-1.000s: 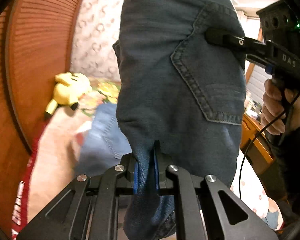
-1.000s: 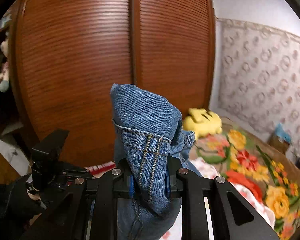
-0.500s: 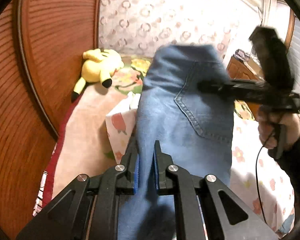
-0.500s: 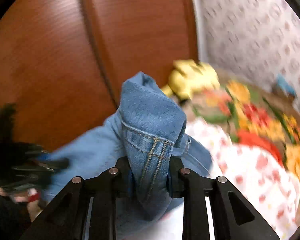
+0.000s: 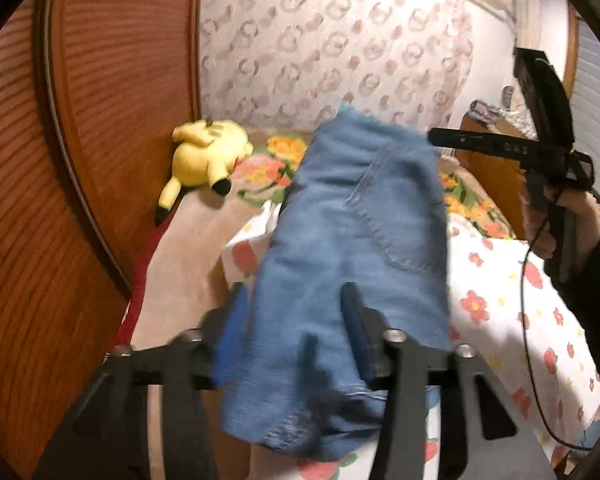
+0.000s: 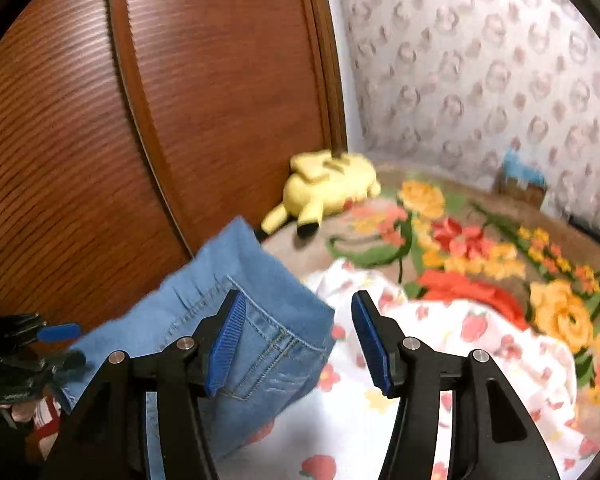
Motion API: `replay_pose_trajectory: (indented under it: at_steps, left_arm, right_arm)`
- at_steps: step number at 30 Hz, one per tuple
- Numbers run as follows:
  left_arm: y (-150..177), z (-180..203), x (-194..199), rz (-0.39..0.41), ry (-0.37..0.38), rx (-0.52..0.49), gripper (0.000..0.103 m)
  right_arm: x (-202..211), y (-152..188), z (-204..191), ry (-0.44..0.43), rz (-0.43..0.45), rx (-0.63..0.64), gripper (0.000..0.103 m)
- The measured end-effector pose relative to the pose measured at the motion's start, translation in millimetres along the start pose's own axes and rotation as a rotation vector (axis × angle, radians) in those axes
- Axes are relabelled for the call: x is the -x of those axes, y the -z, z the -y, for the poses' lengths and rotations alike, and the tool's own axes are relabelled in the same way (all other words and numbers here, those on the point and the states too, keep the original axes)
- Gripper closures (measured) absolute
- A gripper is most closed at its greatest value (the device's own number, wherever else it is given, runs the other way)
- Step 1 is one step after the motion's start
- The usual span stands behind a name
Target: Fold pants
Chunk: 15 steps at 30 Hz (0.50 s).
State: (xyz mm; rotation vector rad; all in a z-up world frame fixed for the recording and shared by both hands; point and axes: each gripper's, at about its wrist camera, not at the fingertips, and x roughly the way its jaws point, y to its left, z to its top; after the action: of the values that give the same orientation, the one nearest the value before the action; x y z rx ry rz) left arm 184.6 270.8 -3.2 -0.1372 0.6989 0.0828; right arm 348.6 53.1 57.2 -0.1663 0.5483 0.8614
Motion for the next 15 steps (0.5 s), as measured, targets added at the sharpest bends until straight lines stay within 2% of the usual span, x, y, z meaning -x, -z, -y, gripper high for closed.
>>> replay_pose_trajectory:
  at_steps: [1, 3, 5, 9, 13, 15]
  left_arm:
    - [-0.1, 3.4, 3.5, 0.008, 0.007, -0.006, 0.046]
    - [0.0, 8.0, 4.1, 0.015, 0.015, -0.013, 0.045]
    - [3.6, 10.9, -0.7, 0.007, 0.021, -0.016, 0.045]
    - [17.5, 15.6, -10.3, -0.042, 0.022, -0.003, 0.045]
    - [34.2, 14.2, -26.3, -0.088, -0.001, 0.000, 0.045]
    - [37.4, 13.0, -29.4, -0.091, -0.004, 0.005, 0.045]
  right_arm:
    - [7.5, 0.1, -5.0, -0.021, 0.018, 0.001, 0.046]
    - [12.4, 8.9, -16.6, -0.069, 0.024, 0.019, 0.054]
    - [13.9, 13.8, -31.1, -0.097, 0.011, 0.057, 0.057]
    - [-0.1, 23.0, -44.0, -0.080, -0.034, 0.069, 0.057]
    - [-25.9, 22.8, -34.2, -0.028, -0.078, 0.051, 0.057]
    - [-41.6, 18.2, -28.6, -0.039, -0.107, 0.033, 0.057]
